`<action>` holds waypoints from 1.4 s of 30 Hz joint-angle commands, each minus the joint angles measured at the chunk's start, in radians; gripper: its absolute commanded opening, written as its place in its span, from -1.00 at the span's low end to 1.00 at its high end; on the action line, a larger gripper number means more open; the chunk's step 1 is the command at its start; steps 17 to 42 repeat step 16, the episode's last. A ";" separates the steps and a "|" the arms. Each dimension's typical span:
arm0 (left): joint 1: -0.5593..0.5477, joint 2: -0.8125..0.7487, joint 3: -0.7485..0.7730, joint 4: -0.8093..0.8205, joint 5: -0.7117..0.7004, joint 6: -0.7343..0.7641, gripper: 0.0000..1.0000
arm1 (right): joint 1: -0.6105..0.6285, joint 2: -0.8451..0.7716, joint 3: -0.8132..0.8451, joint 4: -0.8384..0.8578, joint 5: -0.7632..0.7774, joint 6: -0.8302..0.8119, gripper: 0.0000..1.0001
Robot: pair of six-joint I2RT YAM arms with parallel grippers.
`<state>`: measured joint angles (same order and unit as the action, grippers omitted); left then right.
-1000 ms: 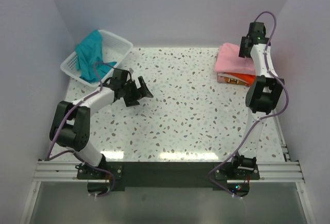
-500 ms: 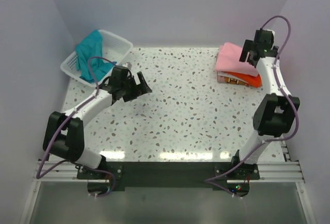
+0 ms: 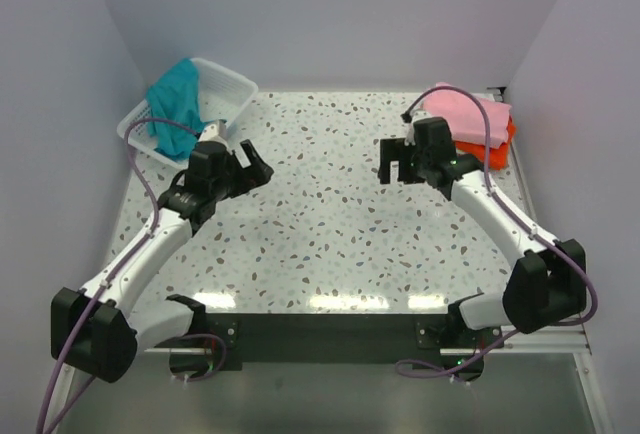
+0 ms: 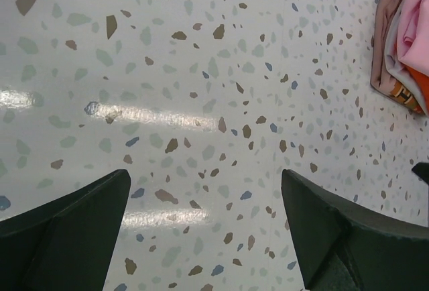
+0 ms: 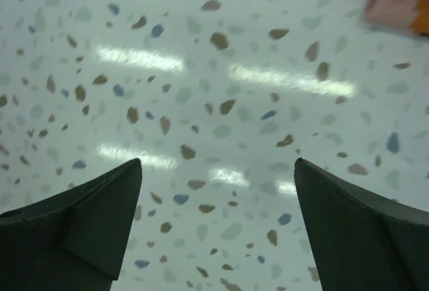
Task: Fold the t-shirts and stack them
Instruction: Neatly place the folded tshirt to the corner, then reset both grippers
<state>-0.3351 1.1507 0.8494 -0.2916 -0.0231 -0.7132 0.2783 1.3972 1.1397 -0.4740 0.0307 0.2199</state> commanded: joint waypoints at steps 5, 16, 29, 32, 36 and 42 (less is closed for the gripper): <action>-0.004 -0.140 -0.072 -0.053 -0.112 0.027 1.00 | 0.114 -0.116 -0.115 -0.001 -0.098 0.087 0.97; -0.002 -0.256 -0.101 -0.204 -0.202 0.044 1.00 | 0.150 -0.243 -0.185 -0.049 -0.040 0.160 0.97; -0.002 -0.256 -0.101 -0.204 -0.202 0.044 1.00 | 0.150 -0.243 -0.185 -0.049 -0.040 0.160 0.97; -0.002 -0.256 -0.101 -0.204 -0.202 0.044 1.00 | 0.150 -0.243 -0.185 -0.049 -0.040 0.160 0.97; -0.002 -0.256 -0.101 -0.204 -0.202 0.044 1.00 | 0.150 -0.243 -0.185 -0.049 -0.040 0.160 0.97; -0.002 -0.256 -0.101 -0.204 -0.202 0.044 1.00 | 0.150 -0.243 -0.185 -0.049 -0.040 0.160 0.97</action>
